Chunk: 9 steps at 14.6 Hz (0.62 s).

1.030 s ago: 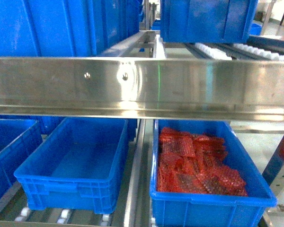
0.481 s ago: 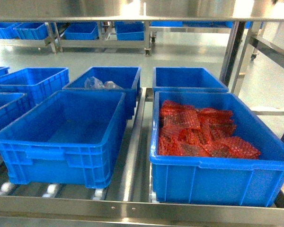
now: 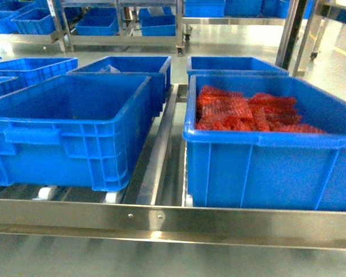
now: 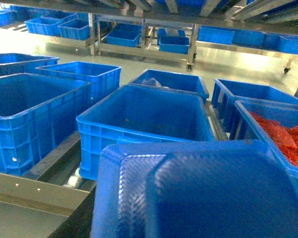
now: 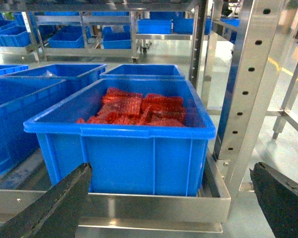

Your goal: Pick blue part to blue bin on bottom shelf

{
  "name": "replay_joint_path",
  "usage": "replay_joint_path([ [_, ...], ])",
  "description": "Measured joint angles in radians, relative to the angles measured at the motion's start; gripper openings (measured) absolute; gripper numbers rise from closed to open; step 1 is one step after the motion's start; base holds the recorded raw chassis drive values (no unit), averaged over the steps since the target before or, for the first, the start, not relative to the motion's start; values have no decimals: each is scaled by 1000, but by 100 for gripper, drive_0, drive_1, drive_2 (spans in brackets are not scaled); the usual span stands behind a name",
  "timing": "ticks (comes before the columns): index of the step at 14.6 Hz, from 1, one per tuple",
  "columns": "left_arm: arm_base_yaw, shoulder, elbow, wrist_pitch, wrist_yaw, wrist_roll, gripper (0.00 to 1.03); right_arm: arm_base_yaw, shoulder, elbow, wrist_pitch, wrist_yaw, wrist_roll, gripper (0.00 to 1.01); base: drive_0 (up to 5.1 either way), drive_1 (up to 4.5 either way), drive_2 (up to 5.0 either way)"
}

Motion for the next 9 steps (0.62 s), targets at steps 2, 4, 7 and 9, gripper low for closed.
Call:
replay_joint_path([
  [2,0,0,0,0,0,0,43,0,0,0,0,-1,-1,98,0,0,0],
  [4,0,0,-1,-5,0,0,43,0,0,0,-2,0,0,98,0,0,0],
  [7,0,0,-1,-1,0,0,43,0,0,0,-1,0,0,98,0,0,0],
  [9,0,-2,-1,4,0,0,43,0,0,0,5,0,0,98,-3,430,-435],
])
